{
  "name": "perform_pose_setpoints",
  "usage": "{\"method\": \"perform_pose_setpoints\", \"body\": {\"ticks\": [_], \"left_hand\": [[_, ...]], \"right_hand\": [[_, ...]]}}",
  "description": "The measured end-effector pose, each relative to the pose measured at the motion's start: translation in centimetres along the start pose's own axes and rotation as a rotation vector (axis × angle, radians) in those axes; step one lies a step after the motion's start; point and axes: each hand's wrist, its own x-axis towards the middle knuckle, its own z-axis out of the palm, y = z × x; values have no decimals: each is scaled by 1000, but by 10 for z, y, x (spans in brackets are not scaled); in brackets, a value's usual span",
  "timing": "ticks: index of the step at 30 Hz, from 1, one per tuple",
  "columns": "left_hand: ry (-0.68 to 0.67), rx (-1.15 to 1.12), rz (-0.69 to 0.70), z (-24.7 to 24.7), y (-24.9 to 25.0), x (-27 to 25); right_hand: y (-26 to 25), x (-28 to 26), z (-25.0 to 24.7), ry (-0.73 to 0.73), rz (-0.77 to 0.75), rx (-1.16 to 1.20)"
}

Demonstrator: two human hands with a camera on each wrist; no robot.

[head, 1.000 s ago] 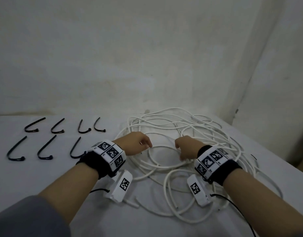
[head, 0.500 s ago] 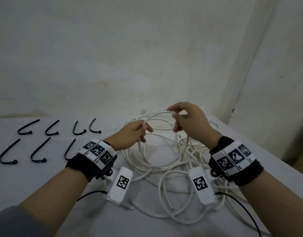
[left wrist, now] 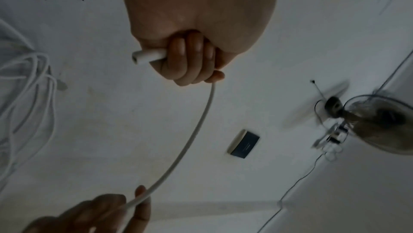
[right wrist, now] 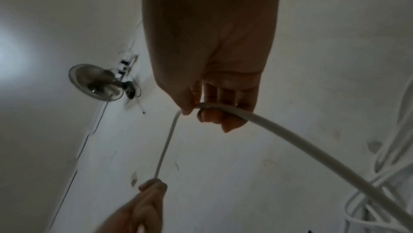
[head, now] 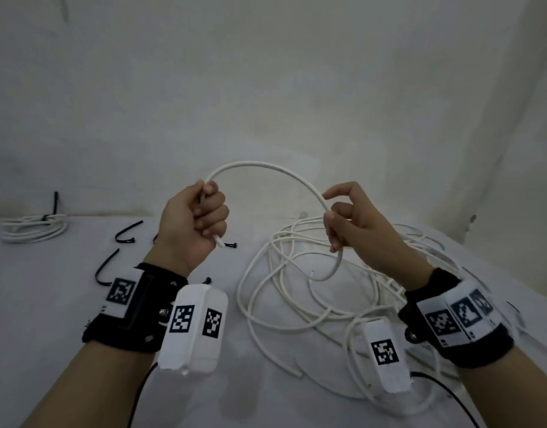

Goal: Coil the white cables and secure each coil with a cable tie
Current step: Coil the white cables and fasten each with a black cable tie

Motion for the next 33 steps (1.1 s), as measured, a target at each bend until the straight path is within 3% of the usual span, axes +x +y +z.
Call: {"method": "perform_pose_setpoints", "body": {"ticks": [4,11,13,16,19,29,33], "left_hand": [[1,-101,76,-6,17,-9],[-43,-297,95,-13,24,-14],[-51,-310,91,-11,21,-15],[-64,-280,89,-3,14,-18],[-56,-130,111,3,5,-21],[-108,165,99,9,-18,-31],[-201,407,32,13,-32,-36]], "right_hand": [[-4,-6,21,-117,-254,-557],[-10,-14,26,-320,-262,-1075],[-15,-17,33,-304,-335,-1218],[-25,-22,48,-271,-569,-1287],[-40,-25,64,-306,-675,-1323],[-71,-31,62,-401,-512,-1233],[-70,-29,53,-504,-399,-918]]}}
